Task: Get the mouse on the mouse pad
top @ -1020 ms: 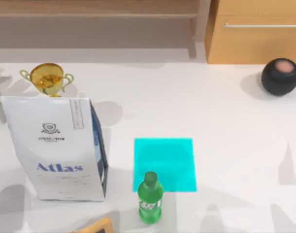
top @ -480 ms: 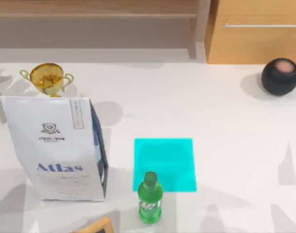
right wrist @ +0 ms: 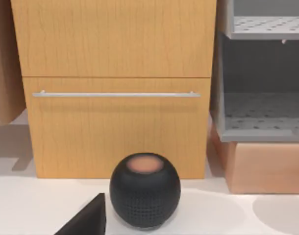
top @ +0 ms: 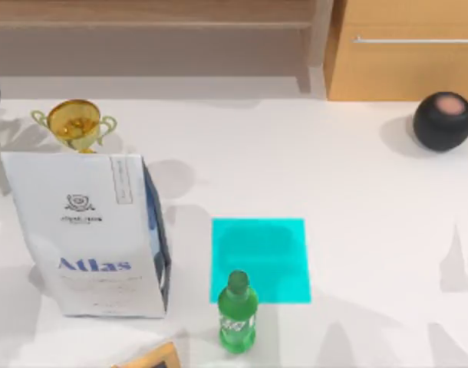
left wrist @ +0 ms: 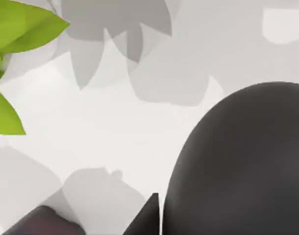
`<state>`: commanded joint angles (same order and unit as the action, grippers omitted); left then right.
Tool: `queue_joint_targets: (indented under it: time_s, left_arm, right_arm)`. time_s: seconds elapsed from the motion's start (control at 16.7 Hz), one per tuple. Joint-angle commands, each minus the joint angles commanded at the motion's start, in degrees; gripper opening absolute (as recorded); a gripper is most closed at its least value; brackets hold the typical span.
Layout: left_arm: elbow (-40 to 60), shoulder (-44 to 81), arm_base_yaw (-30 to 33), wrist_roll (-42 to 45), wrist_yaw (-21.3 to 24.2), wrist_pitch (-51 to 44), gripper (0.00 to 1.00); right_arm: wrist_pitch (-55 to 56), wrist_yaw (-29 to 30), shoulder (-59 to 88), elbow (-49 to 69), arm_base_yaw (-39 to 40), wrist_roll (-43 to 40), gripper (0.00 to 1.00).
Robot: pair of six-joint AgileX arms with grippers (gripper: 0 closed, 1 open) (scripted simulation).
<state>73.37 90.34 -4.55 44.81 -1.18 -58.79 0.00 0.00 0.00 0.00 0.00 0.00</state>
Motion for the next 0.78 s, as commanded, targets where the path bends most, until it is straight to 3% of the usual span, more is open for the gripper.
queue_joint_targets:
  time_s: [0.3,0.78]
  left_arm:
    - [14.10,8.90,10.20,24.56,-0.43,1.93,0.00]
    - [29.72,23.91,34.61,64.93,1.48,-1.04,0.00]
  right_arm:
    - [0.00,0.00,0.00,0.00,0.00,0.00,1.00]
    - [0.00,0.00,0.00,0.00,0.00,0.00,1.00]
